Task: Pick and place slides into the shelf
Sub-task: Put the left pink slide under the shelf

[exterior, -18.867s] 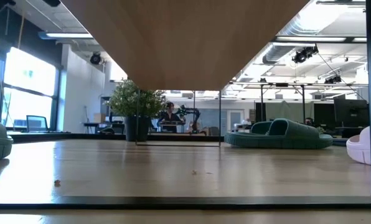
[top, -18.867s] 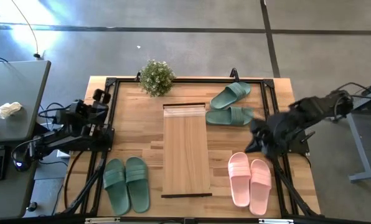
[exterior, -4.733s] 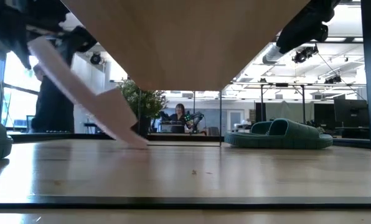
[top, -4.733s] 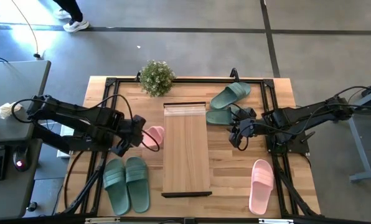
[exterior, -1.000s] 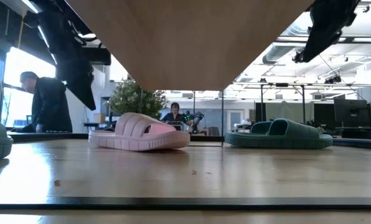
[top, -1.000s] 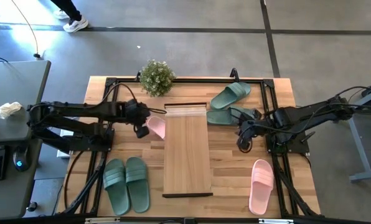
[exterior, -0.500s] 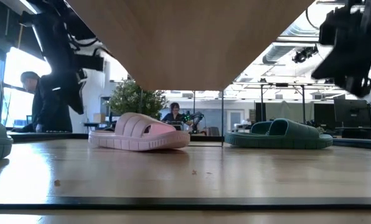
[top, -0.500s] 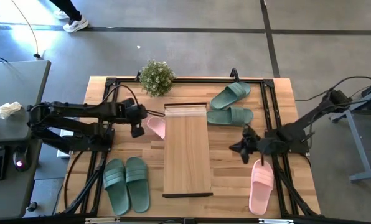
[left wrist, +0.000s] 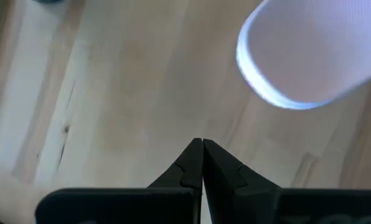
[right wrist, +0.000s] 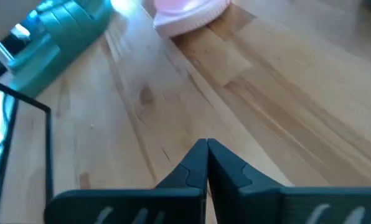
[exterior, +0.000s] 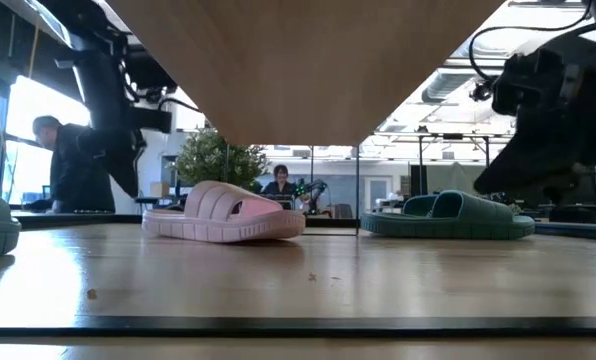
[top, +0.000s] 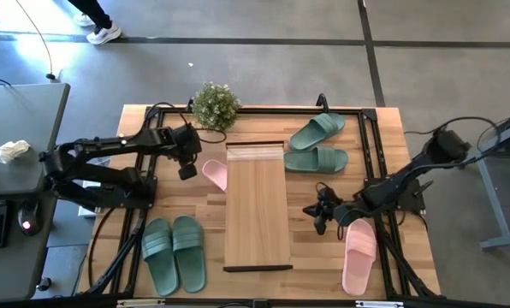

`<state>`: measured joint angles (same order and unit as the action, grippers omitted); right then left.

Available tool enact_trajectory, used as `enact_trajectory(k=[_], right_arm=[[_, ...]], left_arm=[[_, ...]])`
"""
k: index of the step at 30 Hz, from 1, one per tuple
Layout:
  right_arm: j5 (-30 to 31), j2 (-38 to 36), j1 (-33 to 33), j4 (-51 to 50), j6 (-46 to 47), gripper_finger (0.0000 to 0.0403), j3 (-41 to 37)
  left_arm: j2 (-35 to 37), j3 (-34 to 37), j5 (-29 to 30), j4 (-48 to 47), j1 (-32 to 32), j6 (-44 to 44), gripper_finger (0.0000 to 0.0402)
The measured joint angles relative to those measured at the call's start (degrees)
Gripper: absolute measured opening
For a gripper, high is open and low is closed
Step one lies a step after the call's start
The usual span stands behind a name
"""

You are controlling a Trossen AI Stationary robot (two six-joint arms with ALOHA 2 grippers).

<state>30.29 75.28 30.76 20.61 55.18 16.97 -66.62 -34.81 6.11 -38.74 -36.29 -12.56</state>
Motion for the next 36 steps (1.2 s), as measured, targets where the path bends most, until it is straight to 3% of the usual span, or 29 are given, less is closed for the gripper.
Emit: enact_trajectory(k=[5,16,28,36], right_arm=[[2.4,7.1,-0.5,6.9,0.3,0.0,0.0],[8.9,21.6,-1.7,18.3,0.3,0.0,1.9],[7.4,35.7,-6.2,21.4,-6.1,0.0,15.0],[5.6,37.7,-8.3,22.1,-7.6,0.0,15.9]], left_arm=[[-4.3,0.0,-5.0,4.8,-0.7,-1.2,0.0],[-11.3,0.0,-9.8,9.3,-0.7,-0.7,0.0],[-11.7,0.0,-15.4,12.6,5.4,1.0,0.0],[-11.7,0.0,-16.1,12.4,9.9,3.0,0.0]])
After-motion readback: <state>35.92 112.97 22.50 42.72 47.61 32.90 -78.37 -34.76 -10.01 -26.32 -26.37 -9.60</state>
